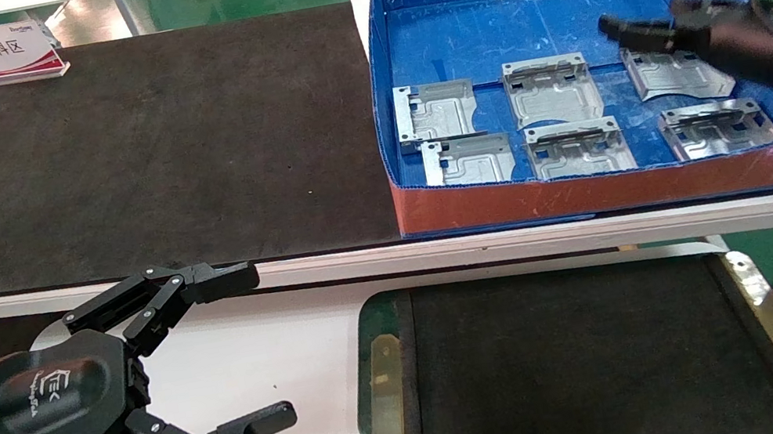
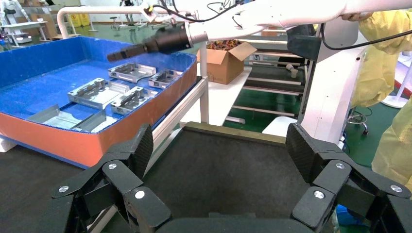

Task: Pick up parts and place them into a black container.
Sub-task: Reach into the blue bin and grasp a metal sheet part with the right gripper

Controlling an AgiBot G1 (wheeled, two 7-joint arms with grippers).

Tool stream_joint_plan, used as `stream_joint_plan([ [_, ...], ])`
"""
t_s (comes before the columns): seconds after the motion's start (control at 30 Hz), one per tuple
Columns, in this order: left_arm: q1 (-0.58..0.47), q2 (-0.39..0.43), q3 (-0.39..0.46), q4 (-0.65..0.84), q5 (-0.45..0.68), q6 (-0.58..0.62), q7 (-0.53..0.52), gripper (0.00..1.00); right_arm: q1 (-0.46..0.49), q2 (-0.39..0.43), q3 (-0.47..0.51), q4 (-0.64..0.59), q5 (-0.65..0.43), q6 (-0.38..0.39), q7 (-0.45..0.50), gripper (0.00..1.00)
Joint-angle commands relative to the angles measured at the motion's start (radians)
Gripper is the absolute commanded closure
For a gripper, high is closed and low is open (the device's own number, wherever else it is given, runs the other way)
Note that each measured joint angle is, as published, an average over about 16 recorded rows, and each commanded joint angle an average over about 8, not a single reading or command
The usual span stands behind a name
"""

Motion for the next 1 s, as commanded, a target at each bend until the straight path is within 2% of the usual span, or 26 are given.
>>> stream_joint_plan([
  [0.03, 0.0, 0.0, 0.0, 0.0, 0.0, 0.0, 0.0, 0.0, 0.006, -0.002, -0.013, -0.019, -0.02, -0.009, 0.042, 0.0],
  [0.23, 0.0, 0.0, 0.0, 0.0, 0.0, 0.0, 0.0, 0.0, 0.017, -0.016, -0.033, -0.04, -0.05, 0.057, 0.148, 0.0],
  [0.7, 0.0, 0.0, 0.0, 0.0, 0.0, 0.0, 0.0, 0.0, 0.023, -0.03, -0.059, -0.021, -0.088, 0.131, 0.274, 0.0],
  [0.73, 0.0, 0.0, 0.0, 0.0, 0.0, 0.0, 0.0, 0.0, 0.023, -0.031, -0.061, -0.021, -0.092, 0.134, 0.282, 0.1],
  [0.97, 0.0, 0.0, 0.0, 0.0, 0.0, 0.0, 0.0, 0.0, 0.013, -0.035, -0.076, -0.006, -0.114, 0.142, 0.323, 0.98],
  [1.0, 0.0, 0.0, 0.0, 0.0, 0.0, 0.0, 0.0, 0.0, 0.011, -0.035, -0.077, -0.002, -0.116, 0.142, 0.328, 1.0],
])
